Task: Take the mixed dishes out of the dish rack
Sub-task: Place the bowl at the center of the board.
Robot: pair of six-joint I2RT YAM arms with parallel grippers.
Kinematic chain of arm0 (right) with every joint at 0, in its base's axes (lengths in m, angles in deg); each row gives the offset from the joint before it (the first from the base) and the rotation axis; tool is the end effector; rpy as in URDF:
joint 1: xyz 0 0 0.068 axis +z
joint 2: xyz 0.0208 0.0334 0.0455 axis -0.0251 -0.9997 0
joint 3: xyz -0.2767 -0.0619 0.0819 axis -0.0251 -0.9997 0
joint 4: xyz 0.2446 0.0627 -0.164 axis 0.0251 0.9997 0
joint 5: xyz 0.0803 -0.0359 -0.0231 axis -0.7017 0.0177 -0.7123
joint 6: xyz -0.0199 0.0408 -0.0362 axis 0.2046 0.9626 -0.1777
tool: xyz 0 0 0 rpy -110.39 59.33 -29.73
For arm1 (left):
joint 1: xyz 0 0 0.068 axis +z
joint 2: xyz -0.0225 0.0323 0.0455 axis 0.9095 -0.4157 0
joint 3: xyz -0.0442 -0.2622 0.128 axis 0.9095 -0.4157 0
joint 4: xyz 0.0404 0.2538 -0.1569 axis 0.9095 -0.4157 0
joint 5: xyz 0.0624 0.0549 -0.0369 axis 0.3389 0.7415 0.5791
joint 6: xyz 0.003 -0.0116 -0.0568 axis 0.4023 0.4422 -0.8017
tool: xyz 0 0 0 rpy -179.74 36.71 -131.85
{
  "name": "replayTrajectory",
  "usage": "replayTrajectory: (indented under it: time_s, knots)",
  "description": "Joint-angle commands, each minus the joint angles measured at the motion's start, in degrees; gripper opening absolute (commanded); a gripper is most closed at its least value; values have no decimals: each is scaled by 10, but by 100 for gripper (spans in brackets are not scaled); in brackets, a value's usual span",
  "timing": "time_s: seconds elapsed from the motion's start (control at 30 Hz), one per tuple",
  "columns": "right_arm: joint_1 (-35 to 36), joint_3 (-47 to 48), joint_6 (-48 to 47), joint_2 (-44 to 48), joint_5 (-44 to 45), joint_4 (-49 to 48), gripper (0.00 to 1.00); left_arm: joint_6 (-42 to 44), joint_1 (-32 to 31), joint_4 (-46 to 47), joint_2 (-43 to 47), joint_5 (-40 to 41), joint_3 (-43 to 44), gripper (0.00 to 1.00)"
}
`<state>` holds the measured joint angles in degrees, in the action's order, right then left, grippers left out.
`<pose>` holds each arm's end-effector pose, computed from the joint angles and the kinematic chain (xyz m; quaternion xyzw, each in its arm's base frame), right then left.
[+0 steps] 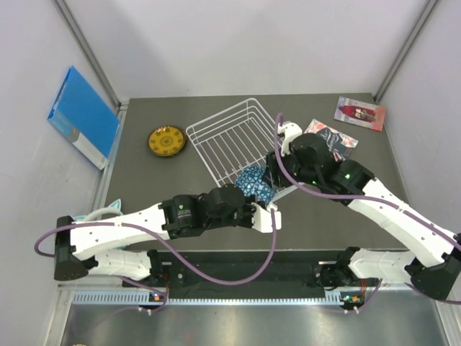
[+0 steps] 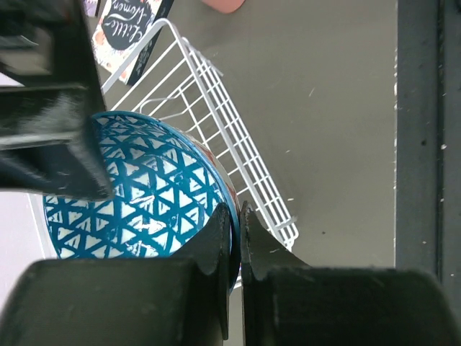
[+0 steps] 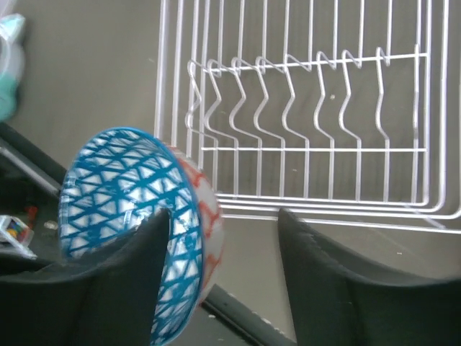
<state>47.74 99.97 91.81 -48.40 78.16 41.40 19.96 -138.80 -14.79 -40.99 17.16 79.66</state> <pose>0.1904 0.1963 0.3967 -0.1967 0.8623 0.2335 0.4040 0.0907 -0.2867 0.3519 0.6820 0.5372 -0.1187 0.4818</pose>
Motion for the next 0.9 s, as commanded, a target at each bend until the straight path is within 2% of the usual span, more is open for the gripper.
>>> replayTrajectory:
  time_s: [0.0,0.07,0.13,0.23,0.27,0.4,0.47,0.5,0.53,0.6,0.63,0.8,0.87]
  knots:
    - [-7,-18,-21,-7,33,-31,45,-13,-2,50,9,-27,40,0]
    - [-7,-24,-23,-12,44,-35,35,-15,-2,47,8,-32,43,0]
    - [-7,-25,-28,-15,52,-35,30,-17,-2,45,8,-34,46,0]
    - [-6,-20,-32,-17,73,-31,12,-19,-2,41,8,-35,44,0]
    - [-7,-18,-35,-18,81,-30,0,-20,-2,39,8,-34,43,0]
    - [-6,-12,-35,-17,104,-24,0,-39,-2,49,7,-3,39,0]
    - [-6,-10,-30,-7,123,-27,0,-53,-2,54,6,39,45,21]
    - [-7,-8,-24,-2,132,-28,0,-77,-2,60,6,55,47,41]
    - [-8,-6,-22,7,139,-30,0,-88,-2,63,8,90,55,69]
    - [-10,4,-14,17,154,-31,0,-117,-2,73,12,121,65,96]
    - [-12,7,-11,27,155,-31,0,-124,-2,79,18,138,68,99]
    - [-16,28,-8,43,162,3,0,-188,21,99,45,204,75,99]
    - [-16,11,1,64,171,13,0,-219,50,92,52,221,79,99]
